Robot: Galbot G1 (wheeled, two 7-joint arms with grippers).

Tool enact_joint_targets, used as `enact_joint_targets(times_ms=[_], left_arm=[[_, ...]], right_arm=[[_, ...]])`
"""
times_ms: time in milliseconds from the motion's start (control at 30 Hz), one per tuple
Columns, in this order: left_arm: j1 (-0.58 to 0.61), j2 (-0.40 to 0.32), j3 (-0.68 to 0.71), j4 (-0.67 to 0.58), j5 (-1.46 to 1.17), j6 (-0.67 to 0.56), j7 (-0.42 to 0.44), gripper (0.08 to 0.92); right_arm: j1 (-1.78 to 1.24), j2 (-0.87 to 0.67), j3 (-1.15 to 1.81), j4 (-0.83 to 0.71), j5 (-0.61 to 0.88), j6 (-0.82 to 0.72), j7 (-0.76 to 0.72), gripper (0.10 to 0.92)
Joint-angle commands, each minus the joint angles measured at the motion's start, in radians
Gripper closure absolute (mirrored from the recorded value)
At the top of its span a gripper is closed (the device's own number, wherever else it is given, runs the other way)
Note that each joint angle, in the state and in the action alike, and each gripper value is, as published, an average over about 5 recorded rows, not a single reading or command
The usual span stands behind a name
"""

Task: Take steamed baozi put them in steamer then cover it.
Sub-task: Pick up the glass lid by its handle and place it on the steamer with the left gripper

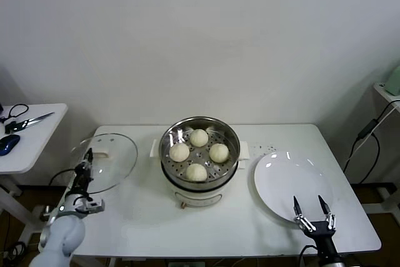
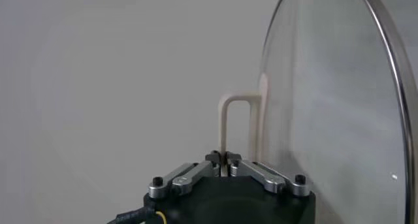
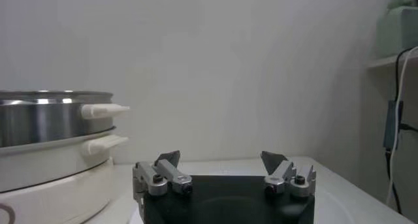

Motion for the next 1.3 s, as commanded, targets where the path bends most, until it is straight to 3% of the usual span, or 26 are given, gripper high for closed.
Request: enact_joint_targets(times_ms=[33, 400, 600, 767, 1133, 1300], left_arm=[[0.056, 0.051, -0.003, -0.182, -0.127, 0.065, 0.098, 0.857], [0.091, 0.111, 0.005, -0.487, -0.243, 0.307, 0.250, 0.857], [0.061, 0.113, 0.101, -0.623, -0.199, 0.439, 0.307, 0.857], [0.025, 0.046, 0.252, -0.678, -0.040, 0.524, 0.355, 0.857], [-0.052, -0.102, 0.522, -0.666, 0.258, 0.587, 0.478, 0.857], [-0.104, -0.219, 0.602, -0.613, 0.392, 0.594, 0.521, 0.857]], right_arm=[[-0.001, 0.003, -0.003, -0.002, -0.001, 0.003, 0.001, 0.203], [0.011, 0.003, -0.013, -0.009, -0.006, 0.005, 0.003, 0.203], [0.022, 0.000, -0.022, -0.014, -0.009, 0.008, 0.006, 0.203], [0.031, -0.009, -0.029, -0.019, -0.008, 0.008, 0.007, 0.203], [0.049, -0.018, -0.040, -0.029, -0.006, 0.007, 0.010, 0.203], [0.052, -0.030, -0.044, -0.029, -0.003, 0.011, 0.011, 0.203]])
